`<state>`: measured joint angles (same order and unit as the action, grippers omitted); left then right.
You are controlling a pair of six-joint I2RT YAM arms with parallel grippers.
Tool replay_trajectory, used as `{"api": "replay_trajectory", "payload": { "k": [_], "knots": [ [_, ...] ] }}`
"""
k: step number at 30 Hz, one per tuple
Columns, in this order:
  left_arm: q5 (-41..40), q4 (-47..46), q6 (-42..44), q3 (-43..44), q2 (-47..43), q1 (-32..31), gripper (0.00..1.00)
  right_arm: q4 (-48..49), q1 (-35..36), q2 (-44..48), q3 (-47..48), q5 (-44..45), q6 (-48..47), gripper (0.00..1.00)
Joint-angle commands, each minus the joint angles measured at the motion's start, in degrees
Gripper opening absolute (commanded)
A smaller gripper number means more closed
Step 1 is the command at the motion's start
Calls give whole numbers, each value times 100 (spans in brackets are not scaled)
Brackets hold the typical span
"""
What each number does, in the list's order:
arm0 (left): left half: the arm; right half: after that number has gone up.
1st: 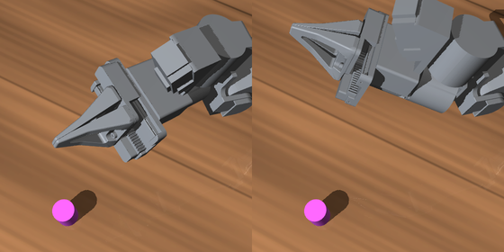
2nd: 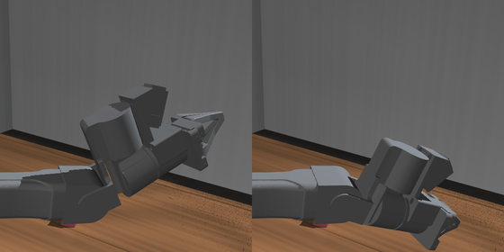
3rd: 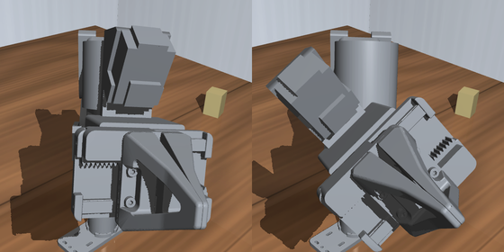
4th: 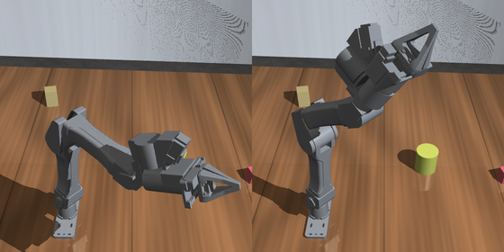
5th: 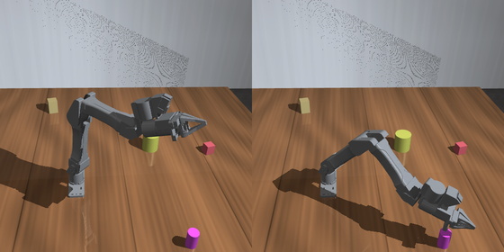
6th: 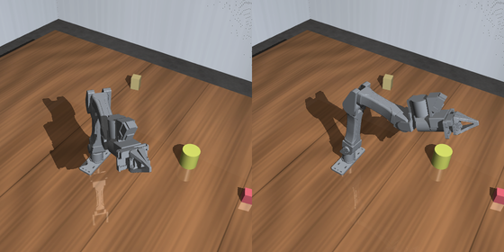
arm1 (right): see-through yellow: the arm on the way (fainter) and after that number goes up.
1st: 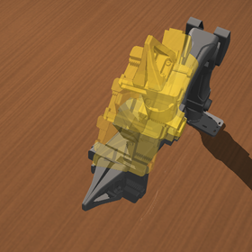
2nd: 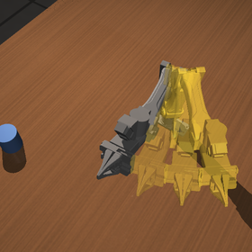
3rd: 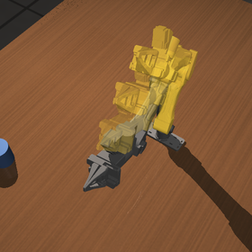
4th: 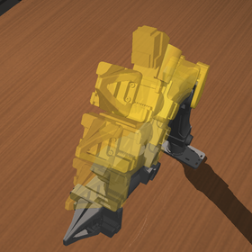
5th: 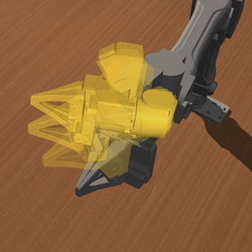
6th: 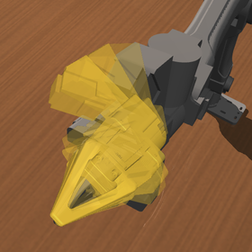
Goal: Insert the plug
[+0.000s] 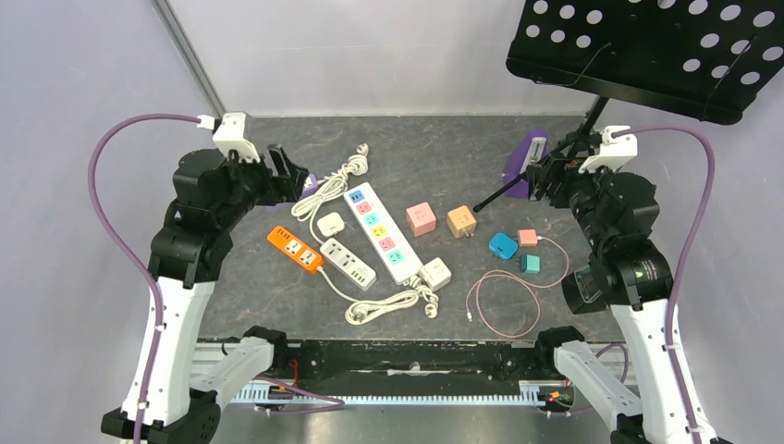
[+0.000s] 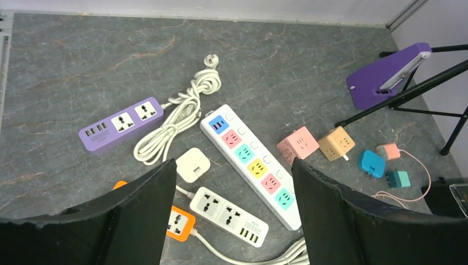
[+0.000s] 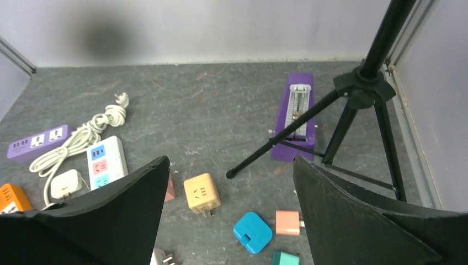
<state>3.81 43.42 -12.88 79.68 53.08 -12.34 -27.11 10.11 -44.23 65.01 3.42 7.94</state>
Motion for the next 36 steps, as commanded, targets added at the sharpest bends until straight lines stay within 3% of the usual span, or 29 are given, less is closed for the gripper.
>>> {"api": "replay_trajectory", "payload": {
  "k": [1, 9, 16, 20, 28, 36],
  "knots": [
    [371, -313, 97, -334, -212, 30, 82, -328, -9, -92, -145, 153, -11, 85],
    [1387, -723, -150, -1073, -424, 30, 89, -357, 34, 111, -1169, -894, -104, 86],
    [1410, -695, -831, -1628, -679, 30, 89, -111, 418, 286, -1975, -1235, 41, 85],
    [1530, -422, -1181, -1726, -826, 30, 88, 403, 1071, 71, -2308, -1093, 357, 86],
    [1626, -380, -1146, -2126, -1200, 30, 88, 738, 3152, -954, -2257, 77, 370, 96],
    [1656, -369, -1172, -2312, -1379, 30, 87, 871, 4015, -1985, -2321, 485, 247, 98]
  ]
}}
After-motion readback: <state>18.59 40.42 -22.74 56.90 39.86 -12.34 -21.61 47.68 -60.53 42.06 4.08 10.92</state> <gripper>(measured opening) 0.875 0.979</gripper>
